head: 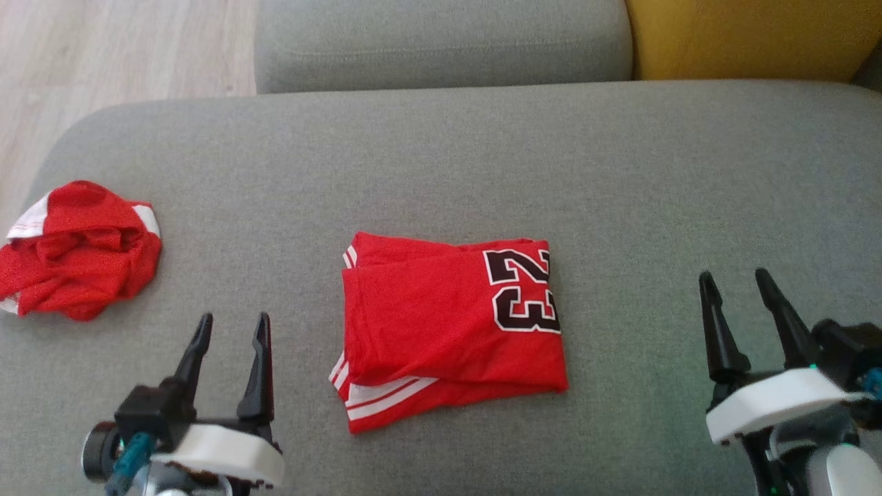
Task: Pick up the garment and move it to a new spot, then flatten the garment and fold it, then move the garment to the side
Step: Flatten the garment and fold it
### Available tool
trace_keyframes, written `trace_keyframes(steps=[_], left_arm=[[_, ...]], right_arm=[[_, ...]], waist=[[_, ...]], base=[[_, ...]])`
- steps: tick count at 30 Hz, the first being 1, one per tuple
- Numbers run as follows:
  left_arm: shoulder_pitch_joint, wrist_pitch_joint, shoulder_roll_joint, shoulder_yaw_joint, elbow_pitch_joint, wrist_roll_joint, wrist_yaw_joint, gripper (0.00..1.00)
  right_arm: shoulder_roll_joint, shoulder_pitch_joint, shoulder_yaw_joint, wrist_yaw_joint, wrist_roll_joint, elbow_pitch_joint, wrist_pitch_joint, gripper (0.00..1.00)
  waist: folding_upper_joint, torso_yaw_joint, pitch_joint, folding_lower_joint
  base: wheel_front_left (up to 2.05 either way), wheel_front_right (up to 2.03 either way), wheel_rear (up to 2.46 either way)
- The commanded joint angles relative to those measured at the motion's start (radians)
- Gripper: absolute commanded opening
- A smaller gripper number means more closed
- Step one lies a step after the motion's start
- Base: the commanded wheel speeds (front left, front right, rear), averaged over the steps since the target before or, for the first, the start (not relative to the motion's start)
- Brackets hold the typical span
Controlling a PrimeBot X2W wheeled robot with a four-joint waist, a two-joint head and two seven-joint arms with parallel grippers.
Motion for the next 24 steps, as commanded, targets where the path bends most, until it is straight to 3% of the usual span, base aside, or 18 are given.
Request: trace_keyframes(steps=[1, 24], left_arm=[[-0.027, 0.002, 0.019, 0.027, -0.039, 0.008, 0.008, 1.00], [-0.010, 0.041, 0.042, 0.009, -0.055, -0.015, 0.006, 1.00]], right_arm=[[-0.006, -0.019, 0.017, -0.001, -0.004, -0.045, 0.005, 1.00], [0.012, 0.045, 0.008, -0.001, -0.007, -0.106, 0.057, 1.00]], waist=[[-0.0001, 0.005, -0.011, 0.0000], [-0.0001, 0.010, -0.042, 0.0000]], base=[[0.00, 0.00, 0.00], [0.00, 0.00, 0.00]])
